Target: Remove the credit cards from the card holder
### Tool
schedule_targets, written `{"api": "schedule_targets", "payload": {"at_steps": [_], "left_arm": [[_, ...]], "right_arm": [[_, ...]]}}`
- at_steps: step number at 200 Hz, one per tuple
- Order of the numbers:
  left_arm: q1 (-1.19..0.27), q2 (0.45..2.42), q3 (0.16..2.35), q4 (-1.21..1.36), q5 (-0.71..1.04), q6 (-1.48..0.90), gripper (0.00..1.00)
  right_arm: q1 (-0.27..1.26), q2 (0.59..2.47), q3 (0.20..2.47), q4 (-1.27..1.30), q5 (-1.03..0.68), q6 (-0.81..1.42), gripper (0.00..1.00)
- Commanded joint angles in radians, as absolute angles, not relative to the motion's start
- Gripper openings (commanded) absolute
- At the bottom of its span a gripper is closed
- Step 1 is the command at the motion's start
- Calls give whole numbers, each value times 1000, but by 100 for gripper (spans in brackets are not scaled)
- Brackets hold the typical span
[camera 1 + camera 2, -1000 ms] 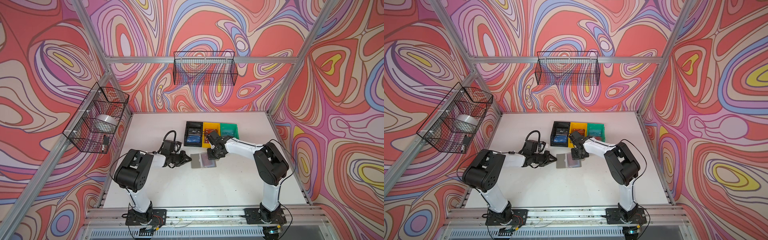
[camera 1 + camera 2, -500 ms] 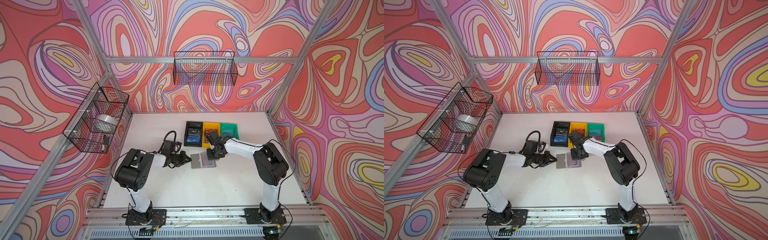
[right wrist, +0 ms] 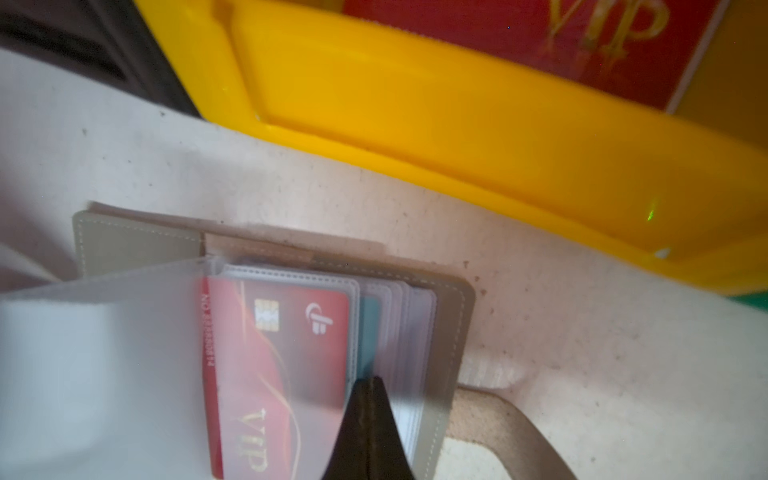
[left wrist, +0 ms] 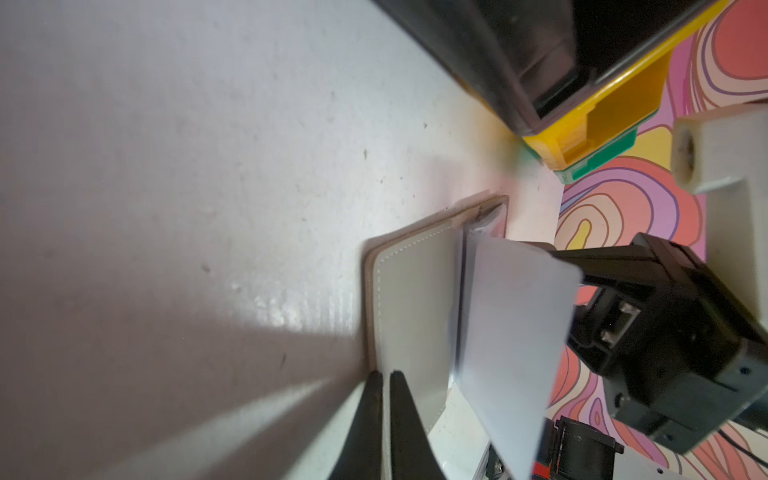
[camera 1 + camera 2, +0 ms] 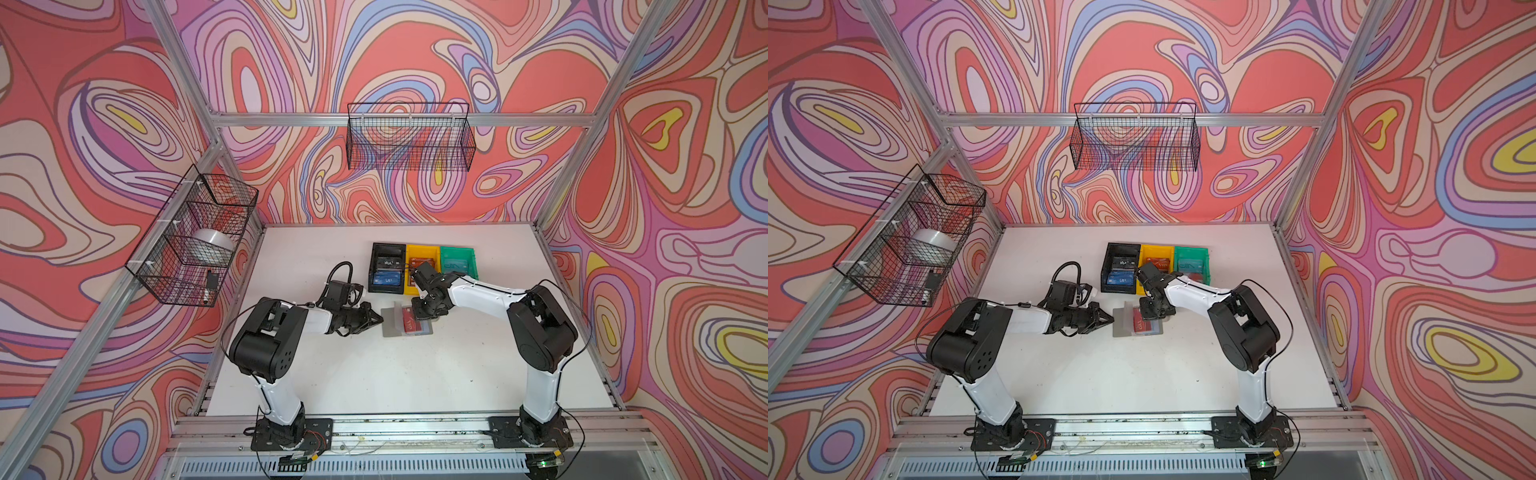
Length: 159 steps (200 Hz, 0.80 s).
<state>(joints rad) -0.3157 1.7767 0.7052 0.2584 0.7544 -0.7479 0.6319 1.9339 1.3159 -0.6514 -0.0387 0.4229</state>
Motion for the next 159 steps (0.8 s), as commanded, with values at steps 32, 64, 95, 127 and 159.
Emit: {"api": "schedule_targets", "payload": {"at_steps": [32, 64, 95, 127, 159], "left_arm": [[-320, 1767, 723, 218, 752, -713, 10], [-307, 1702, 745, 103, 722, -667, 12], [-299, 1638, 747, 65, 722, -672, 15], [-303, 1628, 746, 142, 776, -726, 16], [-332, 1672, 764, 189, 793, -754, 16]], "right_arm": [[646, 1917, 1355, -656, -55, 415, 0], [647, 1925, 1348, -660, -52, 415, 0], [646, 1927, 1337, -658, -52, 420, 0], [647, 1913, 1323, -667, -21, 425, 0], [646, 1894, 1326, -701, 33, 422, 0]]}}
